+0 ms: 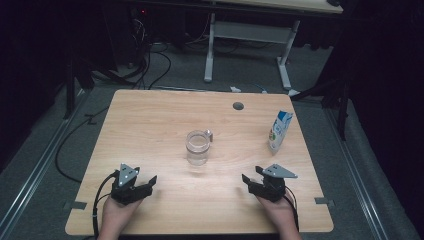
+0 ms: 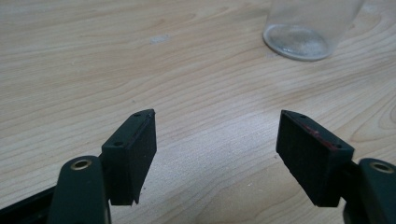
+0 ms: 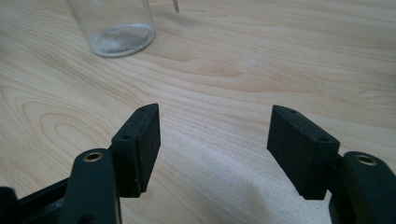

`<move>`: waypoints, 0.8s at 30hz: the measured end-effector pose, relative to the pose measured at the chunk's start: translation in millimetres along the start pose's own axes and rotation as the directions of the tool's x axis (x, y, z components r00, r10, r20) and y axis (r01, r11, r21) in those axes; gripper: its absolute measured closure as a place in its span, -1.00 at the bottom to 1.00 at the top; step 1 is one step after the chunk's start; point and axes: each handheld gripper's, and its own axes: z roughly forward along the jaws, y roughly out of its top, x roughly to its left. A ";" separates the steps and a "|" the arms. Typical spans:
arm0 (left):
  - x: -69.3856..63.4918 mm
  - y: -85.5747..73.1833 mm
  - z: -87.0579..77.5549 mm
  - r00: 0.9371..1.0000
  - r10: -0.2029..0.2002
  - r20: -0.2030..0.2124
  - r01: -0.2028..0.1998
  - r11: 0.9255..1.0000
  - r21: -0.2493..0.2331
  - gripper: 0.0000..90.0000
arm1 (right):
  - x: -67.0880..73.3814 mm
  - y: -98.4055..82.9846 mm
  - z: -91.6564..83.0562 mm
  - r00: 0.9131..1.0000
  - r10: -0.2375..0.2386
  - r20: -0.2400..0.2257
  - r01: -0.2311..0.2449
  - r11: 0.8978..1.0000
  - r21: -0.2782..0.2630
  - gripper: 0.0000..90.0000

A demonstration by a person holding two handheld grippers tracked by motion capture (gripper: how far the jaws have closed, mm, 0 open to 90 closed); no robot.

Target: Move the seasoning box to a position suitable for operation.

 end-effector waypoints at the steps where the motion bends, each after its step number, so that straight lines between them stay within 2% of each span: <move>1: -1.2 1.3 0.7 1.000 -0.001 0.001 0.001 1.000 0.006 -0.31 | -0.1 -0.1 -0.3 1.000 0.005 -0.003 -0.005 1.000 0.002 -0.21; 3: -1.9 2.0 1.2 1.000 -0.003 0.008 0.003 1.000 0.010 -0.27 | -0.6 0.0 -1.2 1.000 0.010 -0.010 -0.010 1.000 -0.003 -0.20; 4: -4.4 3.6 2.9 0.999 -0.017 0.033 0.016 1.000 0.016 -0.24 | -0.5 0.1 -1.6 1.000 0.005 -0.018 -0.005 1.000 -0.007 -0.21; 7: -6.3 5.4 5.8 0.999 -0.021 0.046 0.019 0.999 0.033 -0.21 | 0.8 0.1 -1.9 1.000 -0.007 -0.017 0.007 1.000 -0.009 -0.21; 8: -7.6 7.5 9.2 0.998 -0.029 0.053 0.026 0.999 0.044 -0.23 | 2.9 0.4 -1.8 1.000 -0.028 -0.012 0.028 1.000 -0.005 -0.28; 11: -10.3 10.0 12.2 0.998 -0.018 0.054 0.015 0.998 0.056 -0.32 | 4.3 1.2 -2.0 0.999 -0.035 -0.027 0.035 0.999 -0.003 -0.31; 13: -12.9 12.4 13.2 0.999 -0.010 0.052 0.007 0.999 0.049 -0.23 | 4.5 1.3 -2.0 0.999 -0.036 -0.032 0.036 0.999 -0.004 -0.29; 14: -16.1 15.3 13.0 0.999 -0.003 0.046 0.002 1.000 0.026 -0.14 | 5.0 0.9 -1.9 0.999 -0.044 -0.026 0.044 0.999 -0.004 -0.20; 16: -17.6 17.3 13.2 0.999 -0.006 0.049 0.005 1.000 0.014 -0.06 | 5.6 0.6 -1.8 0.999 -0.046 -0.024 0.046 0.999 -0.002 -0.15; 21: -22.2 25.5 18.1 0.998 -0.007 0.057 0.006 1.000 0.015 0.00 | 5.4 0.2 -1.6 0.999 -0.041 -0.021 0.041 0.999 0.000 -0.04; 24: -27.1 33.6 21.7 0.998 0.009 0.057 -0.009 1.000 0.002 0.05 | 4.6 0.3 -0.8 0.999 -0.041 -0.019 0.041 0.999 0.004 -0.02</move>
